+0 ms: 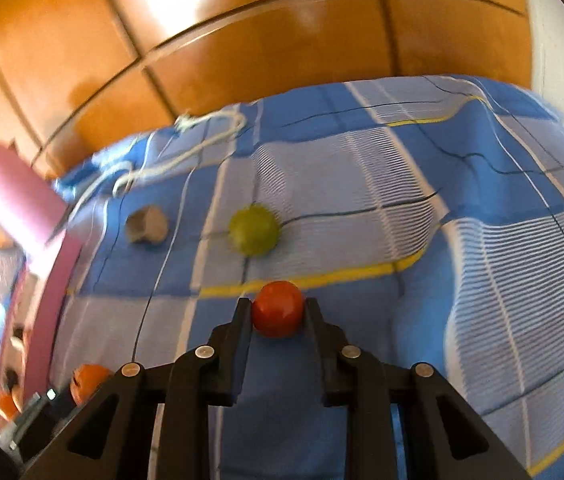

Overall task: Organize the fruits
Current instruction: 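Lift the orange with the left gripper while the right gripper lifts the tomato, then carry the orange in the left gripper while the right gripper carries the tomato to the tray, then lower the orange and tomato into the tray and open both grippers, then withdraw the left gripper from the tray while the right gripper moves toward the green fruit, then close the right gripper on the green fruit while the left gripper moves toward the dark chunk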

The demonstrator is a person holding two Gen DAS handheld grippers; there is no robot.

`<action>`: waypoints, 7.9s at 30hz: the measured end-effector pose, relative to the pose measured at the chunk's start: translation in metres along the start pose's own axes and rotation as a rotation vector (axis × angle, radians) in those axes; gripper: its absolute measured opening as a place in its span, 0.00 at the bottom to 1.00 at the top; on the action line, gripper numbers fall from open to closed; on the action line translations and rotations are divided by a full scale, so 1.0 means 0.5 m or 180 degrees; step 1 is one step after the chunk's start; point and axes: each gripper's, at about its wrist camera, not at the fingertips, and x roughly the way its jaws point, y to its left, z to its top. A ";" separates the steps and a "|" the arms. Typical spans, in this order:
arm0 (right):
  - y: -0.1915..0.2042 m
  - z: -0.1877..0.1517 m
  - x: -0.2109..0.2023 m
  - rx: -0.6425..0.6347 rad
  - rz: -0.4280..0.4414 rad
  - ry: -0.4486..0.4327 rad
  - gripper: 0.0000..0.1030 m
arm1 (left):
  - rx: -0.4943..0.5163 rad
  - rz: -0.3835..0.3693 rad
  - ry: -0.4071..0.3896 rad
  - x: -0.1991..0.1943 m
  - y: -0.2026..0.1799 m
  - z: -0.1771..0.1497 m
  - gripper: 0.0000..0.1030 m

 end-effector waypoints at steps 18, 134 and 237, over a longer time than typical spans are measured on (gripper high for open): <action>0.046 -0.028 0.000 -0.0374 -0.0400 -0.0081 0.26 | -0.0092 -0.0135 -0.0015 0.001 0.011 -0.004 0.37; 0.381 -0.084 -0.085 -0.0827 0.1005 0.0056 0.36 | -0.1465 0.1050 -0.0884 -0.228 0.306 -0.019 0.43; -0.011 0.092 0.072 0.0160 -0.0091 -0.0117 0.33 | -0.0109 0.0035 0.0090 0.016 0.029 0.124 0.34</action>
